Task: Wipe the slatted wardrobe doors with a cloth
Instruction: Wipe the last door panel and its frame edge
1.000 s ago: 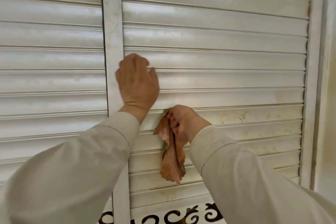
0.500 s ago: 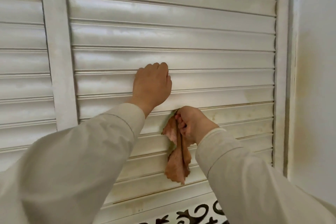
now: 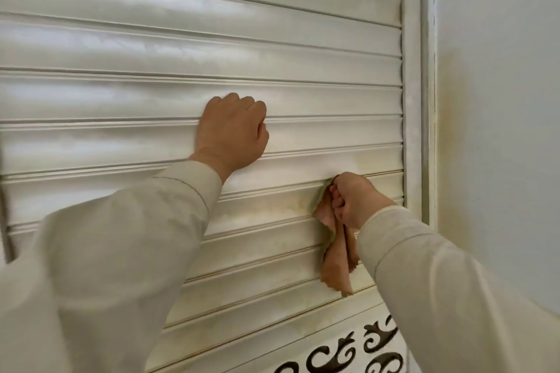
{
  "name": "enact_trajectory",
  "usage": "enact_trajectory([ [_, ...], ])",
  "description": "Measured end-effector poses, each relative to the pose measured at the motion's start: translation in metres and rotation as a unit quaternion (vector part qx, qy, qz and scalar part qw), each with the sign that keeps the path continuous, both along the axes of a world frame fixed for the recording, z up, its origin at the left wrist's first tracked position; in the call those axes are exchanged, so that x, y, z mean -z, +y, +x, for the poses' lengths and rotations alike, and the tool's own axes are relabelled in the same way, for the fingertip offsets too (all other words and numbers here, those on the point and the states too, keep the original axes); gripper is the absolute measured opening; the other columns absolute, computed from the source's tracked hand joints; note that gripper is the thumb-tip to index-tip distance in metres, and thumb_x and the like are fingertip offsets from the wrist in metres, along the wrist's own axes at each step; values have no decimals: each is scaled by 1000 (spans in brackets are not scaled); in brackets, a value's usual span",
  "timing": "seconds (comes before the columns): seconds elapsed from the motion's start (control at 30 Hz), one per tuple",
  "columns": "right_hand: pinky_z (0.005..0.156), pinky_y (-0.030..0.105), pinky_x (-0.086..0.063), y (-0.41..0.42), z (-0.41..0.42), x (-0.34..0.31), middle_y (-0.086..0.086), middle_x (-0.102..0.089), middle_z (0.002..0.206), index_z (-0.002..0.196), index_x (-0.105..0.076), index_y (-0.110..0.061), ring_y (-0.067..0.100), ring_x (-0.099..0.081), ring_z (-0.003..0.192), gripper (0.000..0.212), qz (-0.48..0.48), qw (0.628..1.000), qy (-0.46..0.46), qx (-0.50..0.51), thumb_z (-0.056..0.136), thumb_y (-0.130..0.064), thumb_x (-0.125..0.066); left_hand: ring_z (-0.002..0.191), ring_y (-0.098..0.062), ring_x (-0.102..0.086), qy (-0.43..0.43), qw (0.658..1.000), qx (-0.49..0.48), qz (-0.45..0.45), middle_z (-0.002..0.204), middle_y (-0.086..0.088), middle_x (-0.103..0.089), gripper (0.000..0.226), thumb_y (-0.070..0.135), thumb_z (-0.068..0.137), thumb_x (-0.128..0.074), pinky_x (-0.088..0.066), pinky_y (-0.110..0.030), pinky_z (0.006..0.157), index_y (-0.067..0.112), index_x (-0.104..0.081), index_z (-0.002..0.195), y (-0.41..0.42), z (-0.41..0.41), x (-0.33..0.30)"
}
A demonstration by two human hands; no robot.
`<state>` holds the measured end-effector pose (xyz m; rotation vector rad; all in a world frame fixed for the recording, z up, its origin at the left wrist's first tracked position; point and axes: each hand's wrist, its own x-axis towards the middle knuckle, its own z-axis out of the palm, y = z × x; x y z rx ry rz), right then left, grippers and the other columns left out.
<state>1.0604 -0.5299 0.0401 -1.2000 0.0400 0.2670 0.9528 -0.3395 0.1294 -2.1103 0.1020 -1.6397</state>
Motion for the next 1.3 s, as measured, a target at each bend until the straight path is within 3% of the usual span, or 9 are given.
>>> enact_trajectory([
  [0.23,28,9,-22,-41,36,-1,-3,-37,56,62,-45,-15,8,-21,21,34,-2,999,5,49,95,-13,-40,68,-21,-30,-23,1000,10,12,67,0,-47,13,24,82,-52,-25,-34,64,16,-49,73,0,4,3],
  [0.4,30,9,-18,-28,23,-1,-5,-33,39,60,-45,-16,9,-21,24,36,-31,999,-3,9,95,-15,-37,67,-23,-31,-34,999,9,16,67,-1,-49,13,25,82,-47,-28,-36,63,16,-49,72,2,6,3],
  [0.53,31,12,-14,-3,3,6,-2,-34,45,60,-44,-15,10,-21,29,31,-43,999,-27,-20,88,-9,-34,65,-24,-34,-39,999,1,-25,65,-2,-50,16,27,83,-45,-30,-37,64,16,-47,72,-5,6,2],
  [0.73,30,12,-17,-17,15,6,-1,-39,51,63,-48,-14,9,-23,26,30,-19,999,-35,21,91,-8,-39,80,-34,-59,47,998,27,-22,83,-7,-66,11,30,94,-45,-33,-36,69,20,-43,89,-83,23,-16],
  [0.9,29,13,-27,-57,44,5,0,-39,57,64,-48,-14,11,-25,35,31,-5,997,-21,68,93,-8,-39,75,-25,-42,100,995,15,-24,81,-1,-54,11,28,95,-42,-30,-35,65,20,-38,89,-104,58,-17],
  [0.97,31,27,-45,-67,51,1,1,-38,57,62,-47,-14,14,-25,41,33,-14,998,-15,57,94,-8,-40,74,-25,-43,101,995,7,-6,76,2,-49,13,28,93,-44,-28,-33,64,20,-39,84,-96,72,-15],
  [1.07,32,34,-49,-79,65,-2,2,-39,58,64,-49,-12,15,-26,45,29,-8,998,1,58,92,-7,-43,69,-25,-39,71,997,11,14,69,4,-41,16,27,90,-44,-26,-33,62,19,-39,79,-92,84,-11],
  [1.17,49,56,-54,-93,80,-4,4,-38,56,67,-51,-10,17,-30,44,27,2,997,10,74,92,-6,-45,63,-26,-37,37,999,24,28,65,2,-45,15,25,87,-48,-27,-33,59,19,-40,76,-91,90,-10],
  [1.3,64,52,-54,-101,91,-6,5,-39,59,68,-50,-10,21,-32,47,30,-5,996,-3,84,97,-9,-40,59,-25,-33,6,998,32,49,62,4,-37,18,23,84,-52,-26,-32,57,20,-38,73,-87,95,-10],
])
